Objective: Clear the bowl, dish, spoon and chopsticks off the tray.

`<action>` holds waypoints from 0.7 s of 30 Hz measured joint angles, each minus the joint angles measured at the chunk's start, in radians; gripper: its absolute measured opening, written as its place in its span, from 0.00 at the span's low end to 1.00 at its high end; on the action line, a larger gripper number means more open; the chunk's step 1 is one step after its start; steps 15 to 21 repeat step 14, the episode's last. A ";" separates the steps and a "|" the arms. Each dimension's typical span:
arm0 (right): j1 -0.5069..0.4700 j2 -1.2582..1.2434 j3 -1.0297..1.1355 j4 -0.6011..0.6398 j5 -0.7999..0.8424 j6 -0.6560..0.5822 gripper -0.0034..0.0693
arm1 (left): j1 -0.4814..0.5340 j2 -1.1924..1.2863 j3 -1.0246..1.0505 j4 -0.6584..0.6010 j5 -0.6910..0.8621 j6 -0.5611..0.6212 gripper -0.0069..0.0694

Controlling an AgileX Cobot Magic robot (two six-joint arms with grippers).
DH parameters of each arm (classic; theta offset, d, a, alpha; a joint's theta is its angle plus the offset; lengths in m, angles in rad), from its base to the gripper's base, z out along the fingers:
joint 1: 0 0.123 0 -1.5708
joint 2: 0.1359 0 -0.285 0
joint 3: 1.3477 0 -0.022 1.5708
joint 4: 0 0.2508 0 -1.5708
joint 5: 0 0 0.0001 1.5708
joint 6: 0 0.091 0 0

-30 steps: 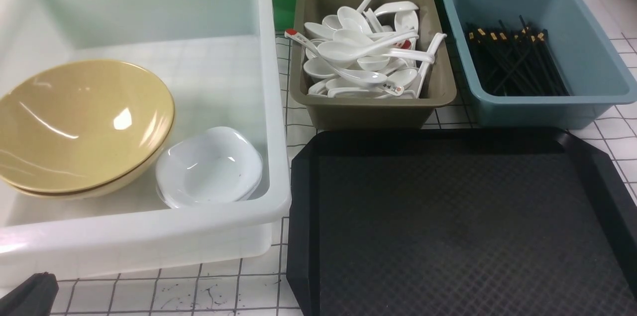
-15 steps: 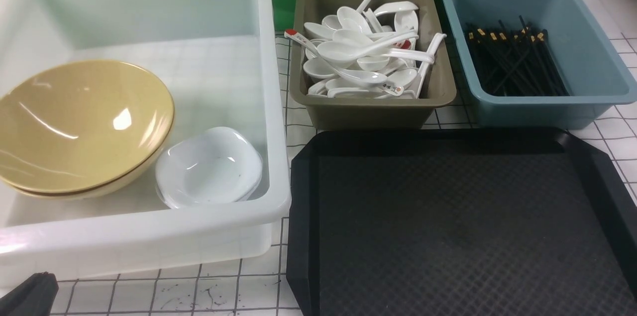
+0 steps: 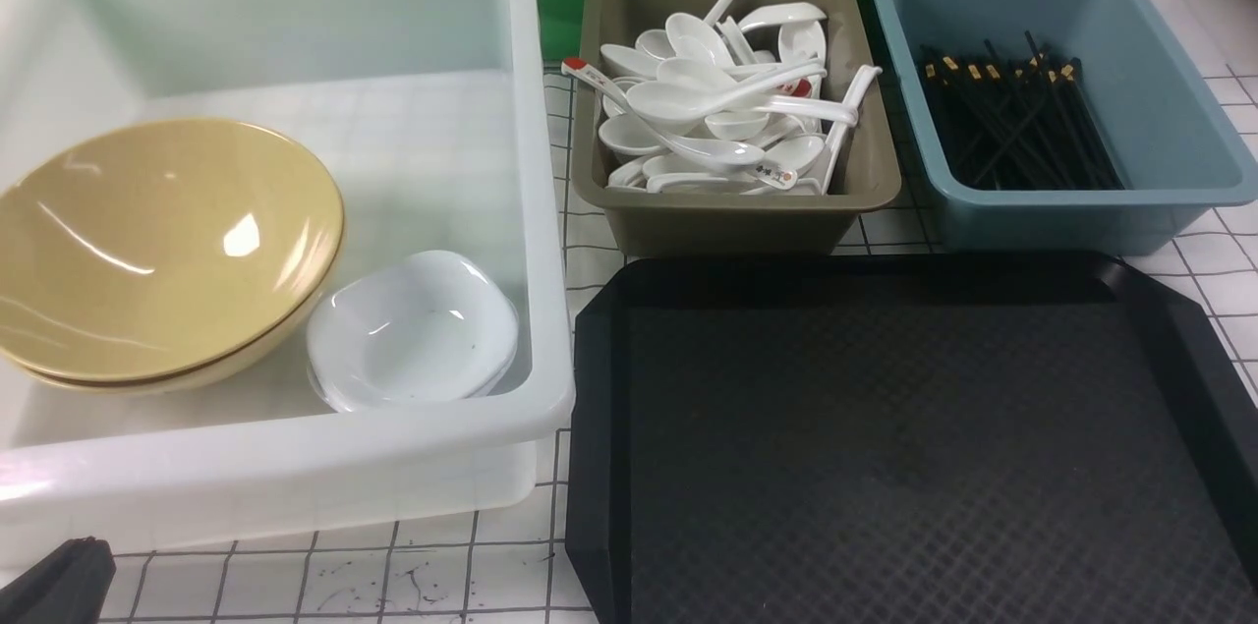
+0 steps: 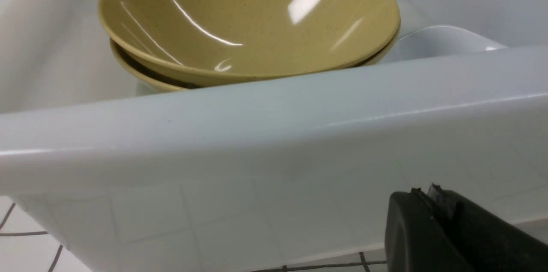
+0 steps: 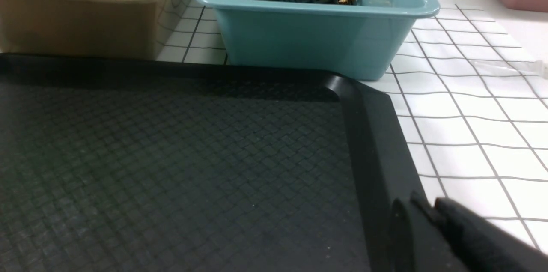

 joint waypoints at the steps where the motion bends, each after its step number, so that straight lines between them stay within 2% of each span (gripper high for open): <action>1: 0.000 0.000 0.000 0.000 0.000 0.000 0.19 | 0.000 0.000 0.000 0.000 0.000 0.000 0.07; 21: 0.000 0.000 0.000 0.000 0.000 0.000 0.20 | 0.000 0.000 0.000 0.000 -0.001 -0.001 0.07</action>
